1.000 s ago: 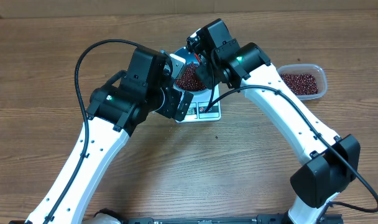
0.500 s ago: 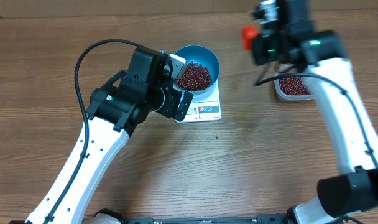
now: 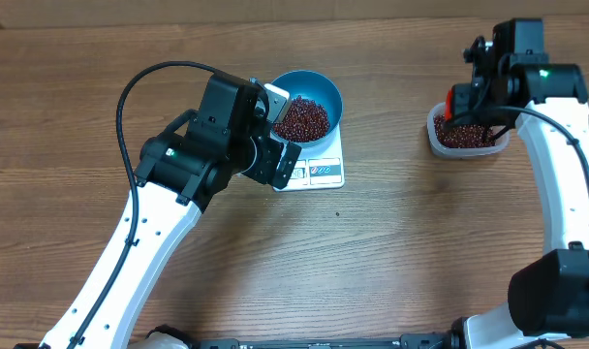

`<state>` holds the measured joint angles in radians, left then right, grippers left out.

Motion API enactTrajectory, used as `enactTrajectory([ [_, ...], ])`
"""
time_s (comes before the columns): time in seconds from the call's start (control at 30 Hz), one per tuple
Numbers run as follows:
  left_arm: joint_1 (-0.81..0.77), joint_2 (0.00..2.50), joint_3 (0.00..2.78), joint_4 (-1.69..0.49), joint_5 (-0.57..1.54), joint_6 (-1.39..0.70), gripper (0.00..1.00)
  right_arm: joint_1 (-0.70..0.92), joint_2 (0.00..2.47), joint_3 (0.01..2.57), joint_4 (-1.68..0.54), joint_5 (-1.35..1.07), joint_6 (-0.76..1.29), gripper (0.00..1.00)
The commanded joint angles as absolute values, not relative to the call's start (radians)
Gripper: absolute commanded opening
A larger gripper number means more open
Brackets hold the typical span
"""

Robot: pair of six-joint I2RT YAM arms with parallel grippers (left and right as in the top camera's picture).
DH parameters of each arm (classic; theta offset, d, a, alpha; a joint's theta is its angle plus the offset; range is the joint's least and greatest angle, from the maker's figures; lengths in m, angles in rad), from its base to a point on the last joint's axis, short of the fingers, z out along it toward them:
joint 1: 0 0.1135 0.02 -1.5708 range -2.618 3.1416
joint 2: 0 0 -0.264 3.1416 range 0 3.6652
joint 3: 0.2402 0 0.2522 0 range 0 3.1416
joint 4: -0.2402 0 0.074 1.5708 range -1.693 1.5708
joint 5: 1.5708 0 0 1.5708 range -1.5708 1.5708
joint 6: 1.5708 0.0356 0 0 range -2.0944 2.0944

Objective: Scoop item into bowl and weigh 150g on scale

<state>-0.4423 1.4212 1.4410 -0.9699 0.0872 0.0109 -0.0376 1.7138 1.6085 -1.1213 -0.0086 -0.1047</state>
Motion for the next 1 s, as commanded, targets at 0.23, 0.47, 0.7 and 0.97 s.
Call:
enactTrajectory([
  [0.23,-0.439,1.426,1.449,-0.968,0.101,0.03,1.0,-0.043,1.712,1.462,-1.04,0.077,-0.097,0.04],
  [0.47,-0.439,1.426,1.449,-0.968,0.101,0.03,1.0,-0.043,1.712,1.411,-0.995,0.04,-0.105,0.03],
  [0.7,-0.439,1.426,1.449,-0.968,0.101,0.03,1.0,-0.043,1.712,1.411,-0.966,-0.037,-0.105,0.04],
  [0.97,-0.439,1.426,1.449,-0.968,0.101,0.03,1.0,-0.043,1.712,1.411,-0.966,-0.054,-0.105,0.04],
])
